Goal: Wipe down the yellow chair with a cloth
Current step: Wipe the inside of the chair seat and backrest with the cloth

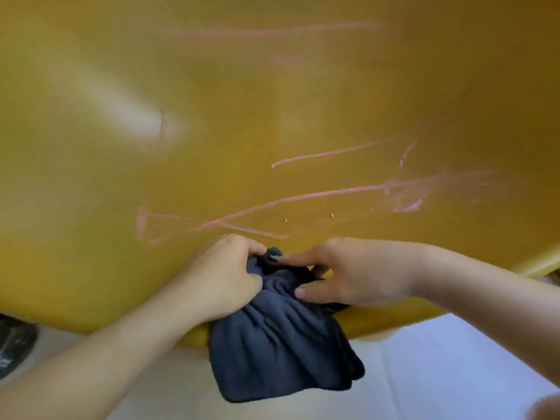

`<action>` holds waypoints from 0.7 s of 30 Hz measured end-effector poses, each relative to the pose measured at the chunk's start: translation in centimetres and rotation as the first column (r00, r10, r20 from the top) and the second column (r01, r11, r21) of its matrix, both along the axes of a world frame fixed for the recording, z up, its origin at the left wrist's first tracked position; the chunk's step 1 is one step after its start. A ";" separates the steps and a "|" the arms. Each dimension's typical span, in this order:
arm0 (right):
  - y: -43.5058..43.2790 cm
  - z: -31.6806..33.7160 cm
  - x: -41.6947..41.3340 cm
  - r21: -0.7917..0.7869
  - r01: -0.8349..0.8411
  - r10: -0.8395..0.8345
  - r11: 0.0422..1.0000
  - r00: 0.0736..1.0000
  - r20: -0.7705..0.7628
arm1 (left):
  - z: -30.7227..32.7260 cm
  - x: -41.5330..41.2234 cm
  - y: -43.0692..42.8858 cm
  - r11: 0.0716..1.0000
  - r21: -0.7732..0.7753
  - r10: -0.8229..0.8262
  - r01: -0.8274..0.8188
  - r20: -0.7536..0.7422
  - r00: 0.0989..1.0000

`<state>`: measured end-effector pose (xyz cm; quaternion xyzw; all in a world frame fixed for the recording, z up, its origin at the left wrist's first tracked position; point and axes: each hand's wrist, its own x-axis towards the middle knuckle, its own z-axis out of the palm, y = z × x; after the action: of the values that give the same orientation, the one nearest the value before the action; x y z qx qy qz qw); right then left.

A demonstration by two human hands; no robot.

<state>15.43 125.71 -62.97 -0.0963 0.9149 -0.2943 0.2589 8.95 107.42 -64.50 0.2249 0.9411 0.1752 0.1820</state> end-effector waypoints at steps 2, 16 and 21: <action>0.6 0.0 0.7 0.094 -0.034 0.042 0.995 0.996 -0.074 | -0.2 -1.8 -0.2 0.993 -0.110 0.024 -0.046 -0.186 0.982; 5.7 0.1 -0.3 0.167 0.209 -0.181 0.964 0.969 -0.167 | -3.3 0.2 4.1 0.937 -0.339 -0.183 0.078 -0.290 0.939; 7.7 1.7 1.9 0.260 0.166 -0.148 0.951 0.985 -0.088 | -4.1 -4.4 6.7 0.987 -0.131 0.052 -0.090 -0.275 0.960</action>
<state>17.33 133.42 -61.31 0.0026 0.9592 -0.1847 0.2141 4.55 114.10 -68.60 0.1992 0.9746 0.0819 0.0610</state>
